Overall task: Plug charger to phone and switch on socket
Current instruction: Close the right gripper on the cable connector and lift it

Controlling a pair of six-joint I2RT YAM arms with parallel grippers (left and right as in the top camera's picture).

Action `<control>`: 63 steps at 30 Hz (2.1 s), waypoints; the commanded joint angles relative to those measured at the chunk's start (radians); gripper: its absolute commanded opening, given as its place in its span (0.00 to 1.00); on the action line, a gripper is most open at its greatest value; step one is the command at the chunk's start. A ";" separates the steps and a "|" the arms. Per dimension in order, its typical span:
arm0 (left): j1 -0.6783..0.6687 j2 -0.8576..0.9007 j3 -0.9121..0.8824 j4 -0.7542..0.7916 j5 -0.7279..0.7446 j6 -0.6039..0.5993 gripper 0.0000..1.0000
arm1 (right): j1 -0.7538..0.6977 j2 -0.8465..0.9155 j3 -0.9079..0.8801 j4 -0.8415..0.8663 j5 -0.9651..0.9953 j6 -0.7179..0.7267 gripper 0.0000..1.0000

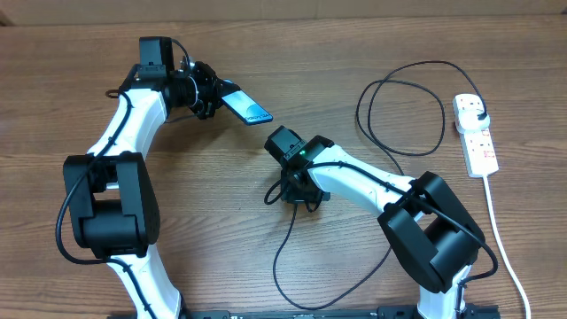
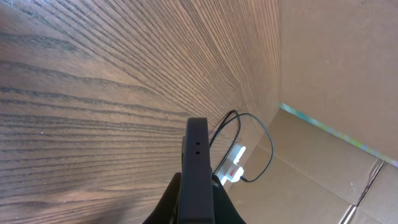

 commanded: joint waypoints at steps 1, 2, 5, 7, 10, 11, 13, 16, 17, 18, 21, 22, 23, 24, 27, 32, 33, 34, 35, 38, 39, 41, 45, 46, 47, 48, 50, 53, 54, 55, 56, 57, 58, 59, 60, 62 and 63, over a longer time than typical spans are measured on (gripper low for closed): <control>0.003 -0.024 -0.001 0.003 0.035 0.019 0.04 | 0.005 0.017 0.018 0.007 -0.001 -0.004 0.24; 0.003 -0.024 -0.001 0.003 0.035 0.019 0.04 | 0.005 0.017 0.018 0.008 -0.001 -0.004 0.24; 0.003 -0.024 -0.001 0.003 0.035 0.019 0.04 | 0.005 0.017 0.018 0.011 0.000 -0.004 0.24; 0.003 -0.024 -0.001 0.004 0.035 0.019 0.04 | 0.005 0.017 0.018 0.015 0.000 -0.008 0.24; 0.003 -0.024 -0.001 0.003 0.035 0.019 0.04 | 0.005 0.017 0.018 0.029 0.000 -0.030 0.24; 0.003 -0.024 -0.001 0.003 0.035 0.019 0.04 | 0.005 0.017 0.018 0.033 0.000 -0.035 0.25; 0.003 -0.024 -0.001 0.003 0.035 0.019 0.04 | 0.005 0.017 0.018 0.033 0.000 -0.039 0.25; 0.003 -0.024 -0.001 0.003 0.035 0.019 0.04 | 0.005 0.017 0.018 0.033 0.000 -0.039 0.25; 0.003 -0.024 -0.001 0.003 0.035 0.019 0.04 | 0.005 0.017 0.018 0.033 0.000 -0.039 0.25; 0.003 -0.024 -0.001 0.003 0.035 0.019 0.04 | 0.005 0.017 0.018 0.033 0.000 -0.039 0.25; 0.003 -0.024 -0.001 0.003 0.035 0.019 0.04 | 0.005 0.017 0.018 0.033 0.000 -0.038 0.25; 0.003 -0.024 -0.001 0.003 0.035 0.019 0.04 | 0.005 0.017 0.018 0.033 0.000 -0.038 0.25; 0.002 -0.024 -0.001 0.003 0.035 0.019 0.05 | 0.005 0.017 0.018 0.033 0.000 -0.038 0.25; 0.003 -0.024 -0.001 0.003 0.036 0.019 0.04 | 0.005 0.017 0.018 0.033 0.000 -0.038 0.24; 0.003 -0.024 -0.001 0.003 0.036 0.019 0.04 | 0.005 0.017 0.018 0.032 0.000 -0.038 0.13; 0.003 -0.024 -0.001 0.004 0.036 0.018 0.04 | 0.005 0.017 0.018 0.026 -0.001 -0.037 0.04; 0.003 -0.024 -0.001 0.004 0.036 0.018 0.04 | 0.005 0.017 0.018 0.023 -0.002 -0.037 0.04; 0.003 -0.024 -0.001 0.004 0.035 0.018 0.04 | 0.005 0.017 0.018 0.016 -0.005 -0.037 0.04; 0.003 -0.024 -0.001 0.004 0.035 0.018 0.04 | 0.005 0.017 0.019 0.011 -0.009 -0.038 0.04; 0.003 -0.024 -0.001 0.005 0.035 0.018 0.04 | 0.005 0.006 0.021 -0.012 -0.026 -0.035 0.04; 0.003 -0.024 -0.001 0.005 0.035 0.018 0.04 | 0.004 -0.004 0.021 -0.017 -0.032 -0.029 0.04; 0.003 -0.024 -0.001 0.005 0.035 0.019 0.04 | 0.004 -0.030 0.021 -0.022 -0.035 -0.026 0.04; 0.003 -0.024 -0.001 0.005 0.035 0.018 0.04 | 0.004 -0.131 0.021 -0.032 -0.035 -0.022 0.04; 0.003 -0.024 -0.001 0.005 0.035 0.018 0.04 | 0.004 -0.159 0.021 -0.036 -0.035 -0.021 0.04; 0.003 -0.024 -0.001 0.005 0.036 0.018 0.04 | 0.004 -0.184 0.021 -0.041 -0.035 -0.018 0.04; 0.003 -0.024 -0.001 0.005 0.036 0.018 0.04 | 0.004 -0.214 0.021 -0.048 -0.035 -0.015 0.04; 0.003 -0.024 -0.001 0.004 0.038 0.018 0.05 | 0.004 -0.270 0.021 -0.061 -0.035 -0.014 0.04; 0.003 -0.024 -0.001 0.004 0.045 0.018 0.04 | -0.001 -0.353 0.021 -0.083 -0.037 0.002 0.04; 0.003 -0.024 -0.001 0.005 0.054 0.018 0.04 | -0.005 -0.391 0.021 -0.090 -0.049 0.004 0.04; 0.003 -0.024 -0.001 0.005 0.066 0.018 0.04 | -0.009 -0.418 0.021 -0.093 -0.060 0.004 0.04; 0.002 -0.024 -0.001 0.008 0.075 0.018 0.04 | -0.013 -0.442 0.021 -0.094 -0.075 0.004 0.04; 0.002 -0.024 -0.001 0.010 0.088 0.018 0.04 | -0.017 -0.461 0.021 -0.093 -0.091 0.004 0.04; 0.002 -0.024 -0.001 0.016 0.101 0.018 0.04 | -0.021 -0.481 0.021 -0.090 -0.111 0.005 0.04; 0.002 -0.024 -0.001 0.021 0.118 0.014 0.04 | -0.024 -0.499 0.021 -0.085 -0.133 0.004 0.04; 0.002 -0.024 -0.001 0.029 0.134 0.010 0.04 | -0.025 -0.514 0.021 -0.079 -0.147 0.004 0.04; 0.002 -0.024 -0.001 0.052 0.195 -0.007 0.04 | -0.025 -0.542 0.021 -0.060 -0.179 0.004 0.04; 0.002 -0.024 -0.001 0.073 0.240 -0.023 0.04 | -0.025 -0.554 0.021 -0.048 -0.197 0.004 0.04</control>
